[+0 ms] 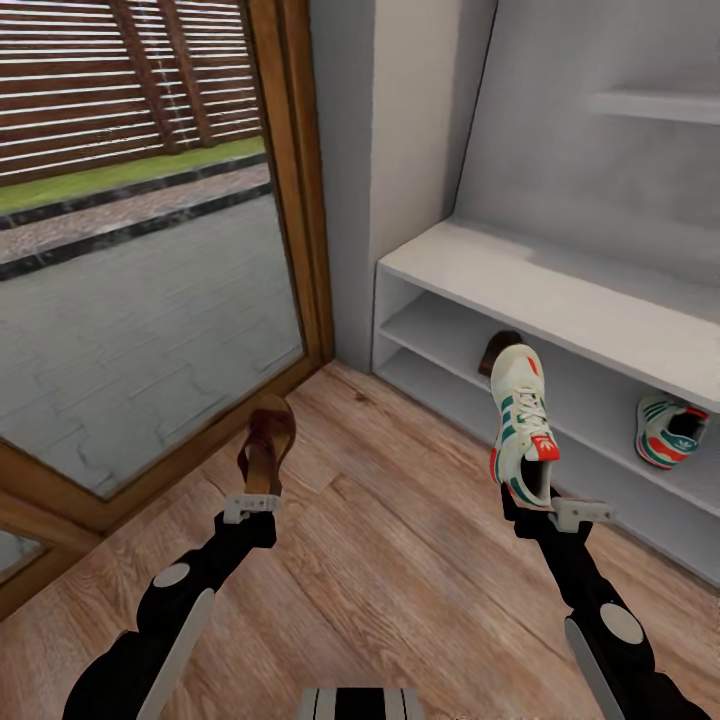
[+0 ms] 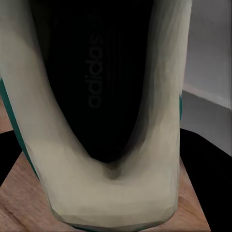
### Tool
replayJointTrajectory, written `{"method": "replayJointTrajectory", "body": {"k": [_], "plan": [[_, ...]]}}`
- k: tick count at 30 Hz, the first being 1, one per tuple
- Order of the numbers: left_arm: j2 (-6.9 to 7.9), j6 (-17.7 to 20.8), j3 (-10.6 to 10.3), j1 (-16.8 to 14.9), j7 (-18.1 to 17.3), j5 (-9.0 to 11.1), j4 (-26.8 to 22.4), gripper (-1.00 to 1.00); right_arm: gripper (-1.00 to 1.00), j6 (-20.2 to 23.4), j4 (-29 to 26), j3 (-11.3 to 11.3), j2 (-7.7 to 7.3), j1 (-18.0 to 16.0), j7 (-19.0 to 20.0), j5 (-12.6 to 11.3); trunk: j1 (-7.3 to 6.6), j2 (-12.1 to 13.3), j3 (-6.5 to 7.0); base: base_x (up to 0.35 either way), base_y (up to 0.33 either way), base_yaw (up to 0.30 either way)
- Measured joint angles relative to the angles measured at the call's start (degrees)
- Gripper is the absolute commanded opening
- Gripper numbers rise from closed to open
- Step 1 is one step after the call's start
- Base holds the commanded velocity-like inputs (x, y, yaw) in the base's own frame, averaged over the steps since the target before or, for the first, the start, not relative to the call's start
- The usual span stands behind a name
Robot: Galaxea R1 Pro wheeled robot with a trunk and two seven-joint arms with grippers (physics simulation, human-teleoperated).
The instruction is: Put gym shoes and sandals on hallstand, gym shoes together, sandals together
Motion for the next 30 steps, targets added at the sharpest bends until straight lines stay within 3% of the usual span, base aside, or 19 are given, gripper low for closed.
{"method": "replayJointTrajectory", "body": {"k": [30], "plan": [[0.08,-0.03,-0.10,0.00,0.00,0.01,-0.06,-1.00,-1.00,0.00,-0.02,-0.01,0.00,0.01,0.00,-0.01,0.00,0.00,0.00,0.000,0.097,-0.192]]}}
